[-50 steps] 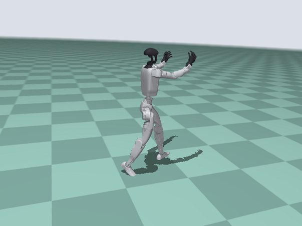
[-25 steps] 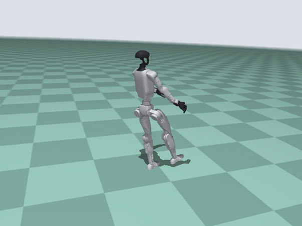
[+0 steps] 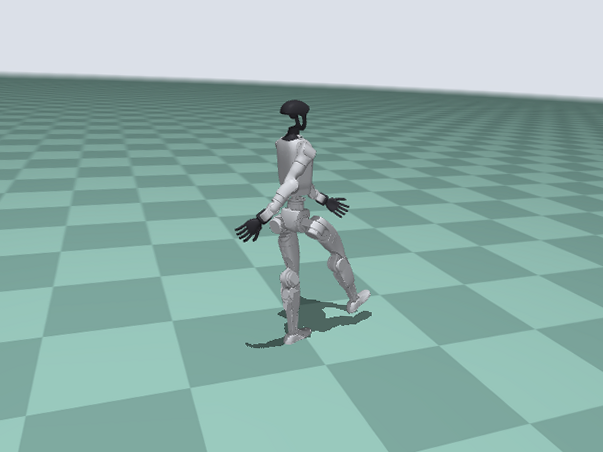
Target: Kungfu
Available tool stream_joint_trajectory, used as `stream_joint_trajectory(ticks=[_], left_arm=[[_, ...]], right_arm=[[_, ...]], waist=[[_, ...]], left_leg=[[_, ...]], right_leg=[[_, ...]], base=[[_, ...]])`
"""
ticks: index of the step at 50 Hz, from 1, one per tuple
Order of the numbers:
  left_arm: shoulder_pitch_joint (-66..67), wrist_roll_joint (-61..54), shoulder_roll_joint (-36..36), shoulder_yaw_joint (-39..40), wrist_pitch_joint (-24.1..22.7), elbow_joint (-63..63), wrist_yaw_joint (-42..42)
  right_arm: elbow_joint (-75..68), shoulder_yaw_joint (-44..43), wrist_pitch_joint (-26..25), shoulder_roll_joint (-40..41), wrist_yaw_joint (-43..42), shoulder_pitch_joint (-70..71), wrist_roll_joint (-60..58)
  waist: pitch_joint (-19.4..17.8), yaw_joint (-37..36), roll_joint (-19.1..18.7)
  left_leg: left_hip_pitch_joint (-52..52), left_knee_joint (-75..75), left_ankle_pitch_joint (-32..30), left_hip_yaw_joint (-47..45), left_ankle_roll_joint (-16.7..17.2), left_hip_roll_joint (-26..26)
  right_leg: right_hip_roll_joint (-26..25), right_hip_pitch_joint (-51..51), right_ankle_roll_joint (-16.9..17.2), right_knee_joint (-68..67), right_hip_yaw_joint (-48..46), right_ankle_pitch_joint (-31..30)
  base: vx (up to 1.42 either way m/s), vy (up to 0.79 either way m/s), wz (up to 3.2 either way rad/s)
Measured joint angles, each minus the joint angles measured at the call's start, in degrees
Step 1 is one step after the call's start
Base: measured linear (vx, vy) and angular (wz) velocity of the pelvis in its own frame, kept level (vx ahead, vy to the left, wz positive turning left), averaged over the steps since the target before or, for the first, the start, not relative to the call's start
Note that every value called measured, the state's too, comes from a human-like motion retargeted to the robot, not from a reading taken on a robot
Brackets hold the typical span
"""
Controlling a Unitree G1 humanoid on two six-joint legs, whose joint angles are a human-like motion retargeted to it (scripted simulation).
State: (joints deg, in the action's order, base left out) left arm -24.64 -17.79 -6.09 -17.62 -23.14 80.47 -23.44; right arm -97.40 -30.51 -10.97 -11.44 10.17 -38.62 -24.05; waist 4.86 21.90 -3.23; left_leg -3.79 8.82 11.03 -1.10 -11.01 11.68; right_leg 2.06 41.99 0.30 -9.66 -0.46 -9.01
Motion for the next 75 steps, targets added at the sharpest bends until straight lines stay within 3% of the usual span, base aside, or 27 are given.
stream_joint_trajectory(ticks=[5, 10, 15, 17, 22, 27, 30, 31, 32, 33, 35, 38, 40, 42, 46, 50, 52, 56, 63, 70, 75], left_arm=[[0.01, 6.79, 0.72, 1.23, -4.74, -1.37, 0.07], [0.17, 20.93, 2.8, 4.55, -12.6, -6.78, 2.83], [-1.07, 24.31, 6.56, 9.73, -20.69, -19.94, 4.57], [-2.87, 22.03, 8.26, 10.84, -22.29, -27.28, 5.61], [-13.23, 14.06, 13.49, 11.65, -19.16, -44.87, 9.97], [-27.41, 10.67, 20.37, 14.45, -9.84, -54.41, 14.98], [-36.26, 10.57, 25.65, 15.07, -8.97, -50.81, 15.97], [-39.82, 11.01, 26.97, 15.11, -10.16, -45.96, 13.9], [-43.02, 11.73, 27.98, 15.44, -11.06, -40.83, 11.47], [-45.47, 13.0, 28.36, 16.37, -11.35, -35.15, 8.31], [-50.11, 16.72, 23.83, 11.78, -10.51, -23.66, 10.78], [-55.67, 19.55, 22.15, 14.58, -3.26, -13.54, 6.86], [-54.86, 17.7, 20.79, 15.26, -3.27, -11.68, 4.69], [-53.8, 15.66, 19.12, 13.86, -6.08, -11.62, 6.87], [-52.85, 20.43, 16.43, 13.42, -10.88, -10.26, 14.18], [-51.68, 24.27, 16.35, 13.97, -10.65, -7.99, 15.22], [-51.74, 24.1, 16.63, 14.67, -10.02, -7.34, 13.1], [-51.13, 21.32, 16.42, 15.66, -8.18, -6.59, 10.03], [-47.12, 18.99, 16.82, 16.8, -6.98, -6.86, 5.61], [-35.24, 19.24, 17.05, 18.87, -5.45, -12.7, 1.14], [-19.24, 17.47, 19.0, 24.28, -4.46, -22.4, -6.14]], right_arm=[[8.85, 3.65, 13.01, -1.28, 1.2, 7.99, -3.01], [29.0, 8.19, 18.5, -1.86, -1.19, 12.15, -4.02], [57.37, 14.43, 26.24, -5.17, 0.88, 8.48, 11.25], [69.81, 16.73, 30.4, -5.63, -2.15, 6.07, 20.35], [97.62, 21.58, 40.27, -6.26, -16.41, 2.96, 31.01], [110.24, 25.17, 38.93, -5.93, -30.63, 14.88, 21.2], [103.64, 24.2, 37.11, -6.29, -33.57, 30.75, 10.52], [98.19, 23.33, 36.68, -6.25, -33.63, 36.61, 8.79], [91.45, 22.34, 36.58, -6.1, -34.18, 42.68, 7.3], [82.12, 21.11, 37.15, -5.73, -35.69, 49.17, 6.32], [60.26, 15.57, 40.2, -8.77, -37.81, 60.68, 8.43], [30.63, 8.6, 42.69, -12.81, -25.2, 77.52, 16.23], [19.37, 6.6, 34.72, -15.08, -14.73, 82.3, 23.89], [15.81, 5.42, 33.51, -18.44, -11.22, 82.34, 28.15], [15.36, 5.95, 35.57, -22.97, -16.3, 82.8, 31.82], [17.16, 5.98, 38.78, -24.3, -21.57, 82.93, 27.16], [17.53, 5.89, 38.46, -24.53, -21.71, 83.38, 25.41], [17.88, 5.79, 38.21, -25.86, -19.23, 82.61, 26.72], [21.97, 4.46, 39.61, -26.84, -14.21, 77.64, 31.26], [32.5, 5.33, 38.37, -23.93, -4.28, 66.76, 38.84], [43.62, 7.56, 34.69, -17.02, 3.24, 53.06, 43.97]], waist=[[-0.85, 2.28, -1.2], [-1.36, 2.11, -2.13], [-0.46, 1.42, -3.6], [0.05, 1.18, -4.21], [1.83, -1.51, -4.67], [3.24, -3.28, -4.84], [2.25, -2.35, -3.79], [2.21, -1.51, -2.08], [4.02, -1.52, -0.86], [9.55, -3.23, -0.61], [9.8, -7.27, -1.11], [6.19, -4.08, -1.64], [6.05, 0.65, -3.07], [5.81, 1.47, -2.32], [3.53, 2.69, -2.46], [1.62, 5.13, -4.25], [0.63, 5.99, -4.16], [-1.68, 5.52, -3.99], [-3.58, 4.34, -4.53], [-0.79, 4.73, -6.07], [-1.19, 0.61, -4.41]], left_leg=[[1.29, -0.5, 1.51, 0.14, 0.28, -0.2], [2.27, 1.06, 4.86, -0.13, 0.29, 0.07], [3.61, 2.73, 7.93, 1.79, 0.91, 0.23], [4.04, 3.78, 8.72, 3.89, 1.45, 0.04], [5.73, 5.35, 8.51, 9.38, 4.77, -1.65], [8.08, 6.18, 7.39, 13.36, 7.82, -4.95], [10.97, 7.63, 7.47, 14.73, 9.01, -6.98], [12.26, 8.2, 7.72, 15.19, 9.01, -6.7], [11.68, 8.74, 7.67, 15.02, 8.85, -6.31], [7.38, 9.23, 7.01, 13.6, 8.35, -5.69], [4.88, 15.31, 7.64, 11.55, 9.07, -10.9], [3.27, 15.4, 2.36, 3.79, 14.19, -15.74], [-0.37, 16.29, -0.48, -1.25, 18.36, -21.09], [-1.64, 14.82, -3.44, -8.26, 19.49, -23.85], [-1.98, 7.54, -9.18, -22.71, 22.84, -28.9], [-1.25, 0.54, -13.53, -36.73, 25.85, -32.51], [-2.31, -1.59, -15.81, -39.01, 26.01, -32.69], [-4.92, -2.59, -18.84, -36.48, 25.89, -34.3], [-6.29, -7.11, -19.82, -41.09, 25.7, -34.74], [-12.74, -9.74, -21.73, -34.23, 26.01, -29.52], [-12.15, -9.57, -21.98, -33.56, 26.01, -28.85]], right_leg=[[1.07, -2.38, 2.45, -1.33, 0.35, 0.03], [1.58, -1.63, 2.74, -3.67, 1.7, -0.32], [4.01, 0.94, 2.68, -5.95, 2.77, -1.23], [5.45, 1.66, 2.22, -6.24, 4.54, -2.25], [9.54, 2.43, 1.4, -6.08, 7.41, -3.22], [12.64, 0.74, -0.33, -6.25, 9.91, 2.31], [14.3, -4.41, 1.81, -5.85, 10.3, 4.61], [17.44, -6.76, 5.91, -4.41, 2.81, 0.91], [18.31, -5.39, 8.25, -5.52, 1.15, -0.65], [14.65, 3.4, 7.07, -11.74, 11.17, 2.05], [13.19, 8.11, 7.01, -19.24, 9.38, 5.21], [17.03, 7.93, 6.19, -28.88, 3.94, 15.71], [19.82, 8.03, 6.44, -31.56, 0.38, 18.09], [21.87, 7.38, 6.48, -33.49, -2.21, 20.41], [23.08, 6.19, 6.66, -35.9, -6.25, 24.42], [24.24, 5.73, 5.42, -38.09, -10.81, 27.08], [25.28, 6.3, 4.81, -38.86, -11.79, 27.9], [25.02, 5.6, 3.93, -39.41, -14.22, 29.17], [26.26, 4.15, 3.84, -40.54, -17.19, 30.56], [32.24, 4.94, 5.58, -41.09, -18.38, 29.51], [32.46, 3.37, 6.07, -40.95, -17.49, 29.94]], base=[[0.2, -0.09, 0.16], [0.29, -0.13, -0.05], [0.46, -0.22, 0.36], [0.48, -0.28, 1.01], [0.52, -0.42, 1.1], [0.57, -0.6, 0.96], [0.56, -0.6, 0.92], [0.72, -0.82, 0.91], [0.65, -0.79, 0.55], [0.51, -0.65, 0.3], [0.33, -0.47, 0.52], [0.07, -0.42, 1.73], [-0.02, -0.45, 2.67], [0.07, -0.57, 2.02], [-0.18, -0.35, 1.57], [-0.07, -0.22, 1.11], [-0.12, -0.17, 0.86], [-0.15, -0.16, 0.55], [-0.11, -0.03, 0.66], [-0.06, 0.17, 0.98], [0.04, 0.05, 0.21]])
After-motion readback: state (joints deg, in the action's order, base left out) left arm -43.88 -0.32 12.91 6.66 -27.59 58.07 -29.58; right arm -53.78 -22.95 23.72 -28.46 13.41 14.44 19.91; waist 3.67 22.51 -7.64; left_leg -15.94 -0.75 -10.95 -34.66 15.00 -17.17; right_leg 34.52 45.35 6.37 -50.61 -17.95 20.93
